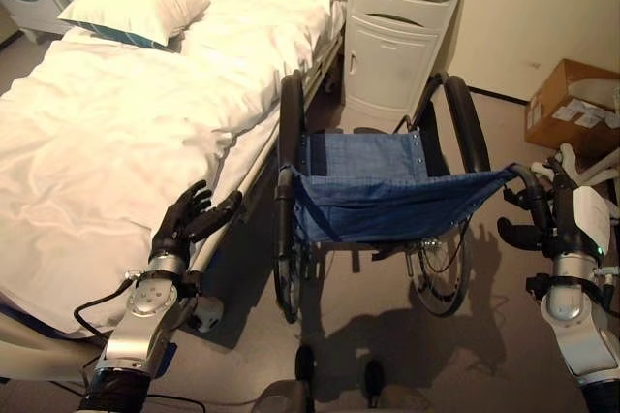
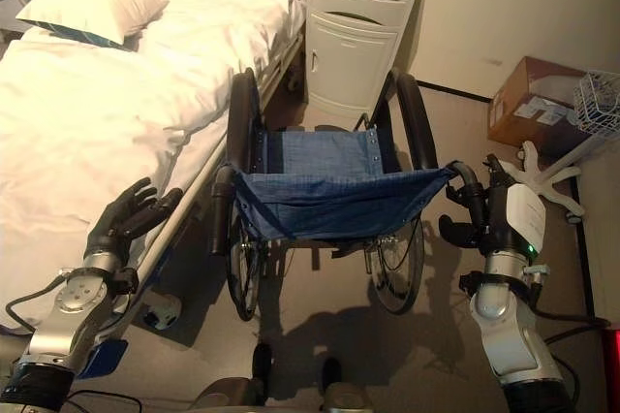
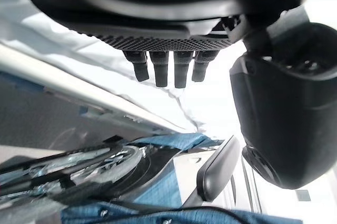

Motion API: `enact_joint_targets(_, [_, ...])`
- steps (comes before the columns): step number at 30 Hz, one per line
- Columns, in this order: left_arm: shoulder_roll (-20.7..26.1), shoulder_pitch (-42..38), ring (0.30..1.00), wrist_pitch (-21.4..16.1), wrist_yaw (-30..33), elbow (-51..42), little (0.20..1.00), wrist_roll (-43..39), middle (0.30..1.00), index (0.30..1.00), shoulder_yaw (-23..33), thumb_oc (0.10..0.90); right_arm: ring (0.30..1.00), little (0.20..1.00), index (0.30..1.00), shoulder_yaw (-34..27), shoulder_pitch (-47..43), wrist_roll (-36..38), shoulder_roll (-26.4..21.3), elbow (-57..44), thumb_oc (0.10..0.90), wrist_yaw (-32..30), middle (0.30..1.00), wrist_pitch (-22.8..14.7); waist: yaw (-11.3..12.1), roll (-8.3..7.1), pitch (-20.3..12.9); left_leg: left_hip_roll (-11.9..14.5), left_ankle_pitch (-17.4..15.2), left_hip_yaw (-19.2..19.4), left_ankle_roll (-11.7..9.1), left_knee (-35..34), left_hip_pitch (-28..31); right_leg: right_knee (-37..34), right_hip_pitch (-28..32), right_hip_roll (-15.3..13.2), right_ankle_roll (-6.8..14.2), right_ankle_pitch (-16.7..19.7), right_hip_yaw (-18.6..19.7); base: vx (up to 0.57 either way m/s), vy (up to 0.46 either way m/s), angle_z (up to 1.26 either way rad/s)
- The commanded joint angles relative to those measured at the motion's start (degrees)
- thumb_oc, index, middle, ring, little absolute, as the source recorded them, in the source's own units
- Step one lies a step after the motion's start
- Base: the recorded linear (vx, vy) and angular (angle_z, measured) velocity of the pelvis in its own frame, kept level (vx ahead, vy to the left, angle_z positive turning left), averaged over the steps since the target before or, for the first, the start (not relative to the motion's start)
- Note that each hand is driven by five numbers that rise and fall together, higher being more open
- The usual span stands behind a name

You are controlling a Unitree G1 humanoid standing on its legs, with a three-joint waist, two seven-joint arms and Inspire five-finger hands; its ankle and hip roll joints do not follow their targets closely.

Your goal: Push the wheelchair next to the bed

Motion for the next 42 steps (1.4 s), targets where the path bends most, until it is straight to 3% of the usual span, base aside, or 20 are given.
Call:
enact_joint_targets(1, [0.20,-3.92,0.900,-9.36,-0.74,1.57,0.900,2.35,0.900,0.900,-0.13,0.800,0.900,0.900,0.900,-12.69,-6.07,-13.26,-7.61,-5.19,0.800,-14.89,0.900,-6.83,-1.43,0.70,-6.49,0.94,-9.02,1.76,-1.04,3.08,2.58,6.13,-4.33,-0.14,1.40,-0.24,-0.50,0.02,0.011,-0.06])
enact_joint_targets(3, [0.93,-4.43,0.900,-9.11,-0.38,1.16,0.900,1.83,0.900,0.900,-0.71,0.800,0.900,0.900,0.900,-12.90,-5.32,-20.84,-11.79,-2.58,0.800,-13.78,0.900,4.01,-1.64,0.64,-6.60,1.00,-9.08,2.10,-1.10,3.03,2.65,5.84,-4.32,-0.17,1.57,-0.04,-0.63,-0.01,0.004,-0.10])
enact_joint_targets(5, [2.14,-4.49,0.900,-8.23,0.44,-0.42,0.900,0.81,0.900,0.900,-1.21,0.800,0.900,0.900,0.900,-12.65,-4.03,-13.94,-14.14,2.27,0.800,-9.42,0.900,10.73,-1.89,0.39,-6.51,0.96,-9.17,2.40,-1.14,3.26,2.42,5.95,-4.48,-0.23,1.72,-0.01,-0.70,-0.03,0.002,-0.03])
enact_joint_targets(7, [2.41,-4.34,0.900,-7.65,0.84,-1.07,0.900,0.04,0.900,0.900,-0.89,0.800,0.900,0.900,0.900,-12.48,-2.72,-5.23,-13.22,4.48,0.800,-2.78,0.900,11.89,-2.40,0.28,-6.30,1.02,-8.91,2.40,-1.21,3.20,2.41,6.28,-4.64,-0.11,1.68,-0.02,-0.46,-0.04,0.003,0.04])
enact_joint_targets(11, [2.62,-3.73,0.900,-6.29,0.88,-0.81,0.900,-1.46,0.900,0.900,0.56,0.800,0.900,0.900,0.900,-13.89,-0.04,-2.36,-10.87,5.79,0.800,-0.13,0.900,12.53,-3.58,0.13,-6.20,1.29,-8.59,2.75,-1.06,3.06,2.71,6.85,-5.01,0.19,1.53,0.03,0.23,0.00,0.003,-0.03])
enact_joint_targets(13, [2.48,-4.12,0.900,-6.02,1.07,-0.16,0.900,-2.10,0.900,0.900,0.28,0.800,0.900,0.900,0.900,-13.86,-0.41,4.20,-10.69,5.54,0.800,1.28,0.900,10.23,-3.70,0.11,-6.14,1.29,-8.48,2.87,-1.03,2.92,2.89,6.75,-4.96,0.22,1.45,0.18,0.27,0.01,0.004,-0.04])
enact_joint_targets(15, [1.13,-4.01,0.900,-6.23,0.43,1.78,0.900,-2.76,0.900,0.900,0.62,0.800,0.900,0.900,0.900,-14.00,-1.18,17.61,-7.59,3.92,0.800,3.86,0.900,5.90,-3.94,0.12,-6.12,1.39,-8.47,3.01,-1.01,2.75,3.24,6.79,-4.83,0.30,1.23,0.15,0.60,0.01,0.008,-0.04])
enact_joint_targets(16, [0.90,-3.89,0.900,-6.47,0.35,2.01,0.900,-2.57,0.900,0.900,0.68,0.800,0.900,0.900,0.900,-14.10,-1.16,17.88,-7.18,3.80,0.800,4.56,0.900,5.66,-3.97,0.12,-6.14,1.40,-8.46,3.03,-1.02,2.70,3.29,6.78,-4.82,0.32,1.21,0.15,0.62,0.02,0.006,-0.07])
enact_joint_targets(18, [-1.14,-2.43,0.900,-9.50,0.93,3.72,0.900,-2.60,0.900,0.900,1.73,0.800,0.900,0.900,0.900,-15.86,-0.76,31.86,-2.98,2.16,0.800,6.86,0.900,-1.51,-4.31,0.04,-6.34,1.43,-8.50,3.22,-0.98,2.53,3.37,6.74,-4.87,0.50,1.01,0.06,0.91,0.02,0.006,-0.11])
enact_joint_targets(19, [-1.30,-2.32,0.900,-9.90,0.85,4.07,0.900,-2.59,0.900,0.900,1.82,0.800,0.900,0.900,0.900,-16.02,-0.68,32.17,-2.66,2.25,0.800,7.17,0.900,-1.88,-4.31,0.03,-6.36,1.43,-8.52,3.25,-0.98,2.53,3.36,6.77,-4.90,0.50,1.00,0.03,0.92,0.01,0.005,-0.12])
enact_joint_targets(20, [-2.18,-1.86,0.900,-12.03,1.24,5.62,0.900,-3.24,0.900,0.900,2.41,0.800,0.900,0.900,0.900,-16.75,-0.52,35.00,-1.21,2.93,0.800,7.09,0.900,-5.11,-4.37,-0.01,-6.41,1.44,-8.61,3.42,-1.00,2.52,3.32,6.87,-5.06,0.52,1.00,-0.02,0.94,-0.02,-0.009,-0.07])
enact_joint_targets(21, [-3.56,-1.32,0.900,-14.59,2.01,7.37,0.900,-5.21,0.900,0.900,3.55,0.800,0.900,0.900,0.900,-18.37,-0.20,41.27,0.75,4.01,0.800,8.31,0.900,-11.47,-4.32,-0.21,-6.44,1.50,-8.29,3.76,-1.13,2.63,2.88,6.74,-5.50,0.51,0.92,0.52,0.92,-0.01,-0.016,-0.06])
enact_joint_targets(23, [-5.69,0.04,0.900,-17.33,2.46,9.59,0.900,-7.20,0.900,0.900,5.03,0.800,0.900,0.900,0.900,-21.02,0.83,53.88,4.34,4.92,0.800,14.63,0.900,-19.67,-4.43,-0.52,-6.60,1.52,-8.52,4.10,-1.14,2.63,2.66,6.52,-5.74,0.51,0.99,0.57,0.95,-0.01,-0.026,-0.04])
enact_joint_targets(24, [-6.07,0.24,0.900,-17.71,2.07,10.14,0.900,-6.92,0.900,0.900,5.25,0.800,0.900,0.900,0.900,-21.54,0.86,56.27,5.04,5.22,0.800,15.80,0.900,-20.97,-4.43,-0.58,-6.63,1.52,-8.56,4.15,-1.13,2.63,2.64,6.49,-5.77,0.50,1.01,0.58,0.94,0.01,-0.031,-0.04])
enact_joint_targets(25, [-7.63,1.00,0.900,-19.78,1.90,12.45,0.900,-9.17,0.900,0.900,6.13,0.800,0.900,0.900,0.900,-23.71,0.76,68.07,8.19,5.95,0.800,22.41,0.900,-25.42,-4.59,-0.80,-6.47,1.52,-8.83,4.26,-1.12,2.62,2.85,6.44,-5.61,0.47,1.18,0.44,0.75,0.00,0.000,0.00])
enact_joint_targets(28, [-9.52,1.95,0.900,-21.58,0.30,16.50,0.900,-12.97,0.900,0.900,6.88,0.800,0.900,0.900,0.900,-27.36,0.34,87.87,12.49,11.08,0.800,35.93,0.900,-28.21,-4.43,-1.06,-6.78,1.51,-9.06,4.68,-1.20,2.73,2.33,6.09,-6.11,0.46,1.35,0.75,0.75,0.00,-0.021,0.00])
enact_joint_targets(30, [-10.18,2.45,0.900,-22.23,-1.65,19.63,0.900,-15.18,0.900,0.900,6.38,0.800,0.900,0.900,0.900,-30.74,-0.79,106.21,14.42,17.47,0.800,47.60,0.900,-26.11,-4.12,-1.20,-6.83,1.43,-9.47,4.80,-1.30,3.03,2.13,5.68,-6.15,0.36,1.50,1.03,0.78,0.00,-0.018,-0.01])
enact_joint_targets(31, [-10.22,2.52,0.900,-22.54,-2.09,20.27,0.900,-15.27,0.900,0.900,6.22,0.800,0.900,0.900,0.900,-31.64,-1.21,109.70,14.88,18.86,0.800,49.59,0.900,-24.86,-4.07,-1.19,-6.87,1.44,-9.55,4.82,-1.33,3.11,2.10,5.61,-6.15,0.35,1.51,1.11,0.78,0.00,-0.019,-0.07])
enact_joint_targets(34, [-10.42,2.66,0.900,-23.36,-3.97,22.22,0.900,-16.13,0.900,0.900,4.80,0.800,0.900,0.900,0.900,-33.98,-2.62,124.38,16.50,24.80,0.800,57.16,0.900,-15.44,-3.69,-0.96,-7.06,1.24,-9.92,4.60,-1.43,3.46,1.87,5.47,-6.30,0.33,1.53,1.41,0.97,0.00,-0.003,-0.07])
enact_joint_targets(42, [-15.03,3.05,0.900,-23.78,-8.39,28.20,0.900,-24.75,0.900,0.900,1.76,0.800,0.900,0.900,0.900,-32.60,-4.87,124.38,29.49,34.98,0.800,57.34,0.900,-2.76,-3.04,0.00,-7.19,0.70,-10.33,3.79,-1.21,4.19,1.63,5.20,-6.40,0.08,1.26,1.97,1.10,0.01,0.011,-0.12])
